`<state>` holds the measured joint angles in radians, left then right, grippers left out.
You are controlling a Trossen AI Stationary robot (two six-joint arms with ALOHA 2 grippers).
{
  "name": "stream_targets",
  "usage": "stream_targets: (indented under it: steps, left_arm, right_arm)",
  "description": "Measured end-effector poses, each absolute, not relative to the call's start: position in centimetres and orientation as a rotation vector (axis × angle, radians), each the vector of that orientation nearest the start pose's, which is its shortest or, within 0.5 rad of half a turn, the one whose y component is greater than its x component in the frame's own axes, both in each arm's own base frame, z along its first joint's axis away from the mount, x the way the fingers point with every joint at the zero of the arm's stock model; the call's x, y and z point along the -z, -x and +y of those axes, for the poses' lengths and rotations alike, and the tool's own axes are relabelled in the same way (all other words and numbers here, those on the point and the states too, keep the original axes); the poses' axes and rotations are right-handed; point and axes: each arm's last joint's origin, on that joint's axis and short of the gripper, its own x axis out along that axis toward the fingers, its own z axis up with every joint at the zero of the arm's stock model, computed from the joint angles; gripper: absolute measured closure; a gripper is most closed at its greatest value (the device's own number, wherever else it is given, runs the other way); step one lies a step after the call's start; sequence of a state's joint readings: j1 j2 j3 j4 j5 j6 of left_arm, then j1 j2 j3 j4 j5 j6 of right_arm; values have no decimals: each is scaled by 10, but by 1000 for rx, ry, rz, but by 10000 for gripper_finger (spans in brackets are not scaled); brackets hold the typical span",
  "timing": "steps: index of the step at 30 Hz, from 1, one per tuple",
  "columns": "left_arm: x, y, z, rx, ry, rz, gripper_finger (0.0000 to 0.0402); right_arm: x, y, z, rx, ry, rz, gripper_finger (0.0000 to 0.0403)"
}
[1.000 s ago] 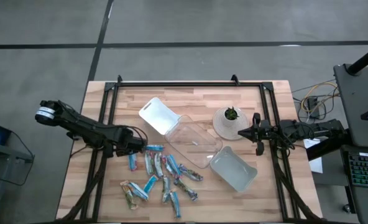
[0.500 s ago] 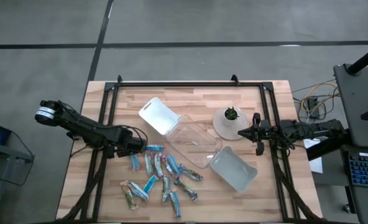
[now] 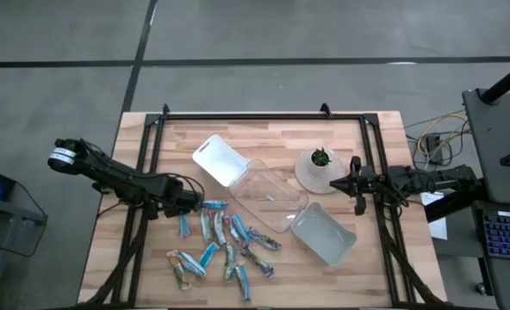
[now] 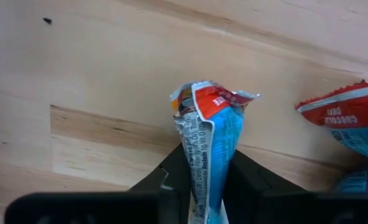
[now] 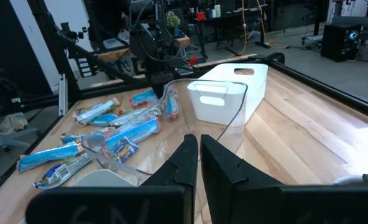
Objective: Pick and place Granola Bars by type
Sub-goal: Put the red granola bar into the white bin
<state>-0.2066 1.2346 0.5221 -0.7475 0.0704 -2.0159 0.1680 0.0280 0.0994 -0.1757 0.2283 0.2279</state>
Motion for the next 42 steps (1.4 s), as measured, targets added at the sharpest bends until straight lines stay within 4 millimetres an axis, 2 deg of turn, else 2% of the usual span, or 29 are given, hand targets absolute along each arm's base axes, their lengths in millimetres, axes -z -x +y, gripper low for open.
stream_targets:
  steps: [11,27,34,42]
  left_arm:
    - [-144,-166,-37,-1241,1480,1112,371]
    - [-159,-169,-38,-1172,1484,1132,373]
    - [-181,-167,-37,-1166,1461,1117,373]
    - [-213,-167,-33,-1128,1413,990,373]
  right_arm:
    - [-178,-91,9,72,-207,95,390]
    - [-178,-91,9,72,-207,95,390]
    - [-178,-91,9,72,-207,95,390]
    - [-178,-91,9,72,-207,96,390]
